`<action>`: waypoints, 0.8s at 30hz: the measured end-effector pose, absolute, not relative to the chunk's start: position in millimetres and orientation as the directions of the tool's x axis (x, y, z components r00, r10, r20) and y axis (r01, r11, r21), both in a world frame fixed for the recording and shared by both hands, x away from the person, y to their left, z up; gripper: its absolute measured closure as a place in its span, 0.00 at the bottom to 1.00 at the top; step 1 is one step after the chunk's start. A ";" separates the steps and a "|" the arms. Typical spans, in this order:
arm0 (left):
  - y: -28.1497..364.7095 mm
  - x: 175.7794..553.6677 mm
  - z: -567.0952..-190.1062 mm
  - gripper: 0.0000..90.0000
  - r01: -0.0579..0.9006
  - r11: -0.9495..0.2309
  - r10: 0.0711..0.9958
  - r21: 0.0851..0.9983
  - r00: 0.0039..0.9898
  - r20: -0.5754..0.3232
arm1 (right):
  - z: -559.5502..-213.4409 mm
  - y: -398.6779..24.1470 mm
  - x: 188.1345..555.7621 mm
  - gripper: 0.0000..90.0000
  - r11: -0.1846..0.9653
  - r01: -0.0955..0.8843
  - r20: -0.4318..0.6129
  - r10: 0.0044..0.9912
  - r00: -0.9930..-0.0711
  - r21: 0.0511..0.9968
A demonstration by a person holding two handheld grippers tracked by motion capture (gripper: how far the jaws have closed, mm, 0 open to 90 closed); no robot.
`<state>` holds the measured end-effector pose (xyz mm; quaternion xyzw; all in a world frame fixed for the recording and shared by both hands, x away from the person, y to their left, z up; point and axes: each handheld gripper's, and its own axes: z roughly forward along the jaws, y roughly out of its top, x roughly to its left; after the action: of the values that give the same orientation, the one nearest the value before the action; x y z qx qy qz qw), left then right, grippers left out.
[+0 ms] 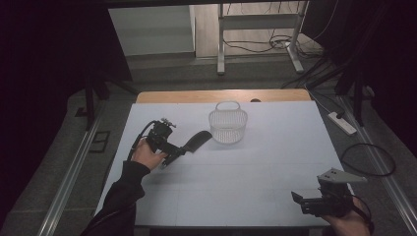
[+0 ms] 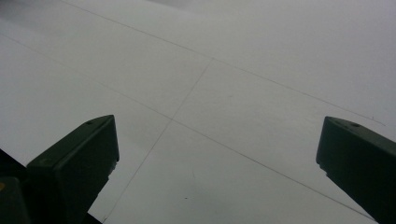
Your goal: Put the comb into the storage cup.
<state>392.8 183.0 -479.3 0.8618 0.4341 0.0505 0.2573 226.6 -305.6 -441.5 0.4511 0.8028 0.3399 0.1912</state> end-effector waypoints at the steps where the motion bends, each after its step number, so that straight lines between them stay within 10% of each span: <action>1: 182.8 392.9 -481.1 0.00 0.720 -0.495 0.775 0.486 0.618 -0.128 | -441.5 -305.6 226.6 0.00 0.362 0.594 0.000 0.854 -0.520 0.718; 24: 175.3 392.6 -513.2 0.00 0.727 -0.545 0.768 0.419 0.633 -0.098 | -441.3 -305.1 226.3 0.00 0.369 0.589 -0.006 0.851 -0.525 0.719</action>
<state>392.6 175.3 -513.2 0.8775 0.4259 0.0485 0.2152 226.3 -305.1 -441.3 0.4476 0.8045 0.3395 0.1927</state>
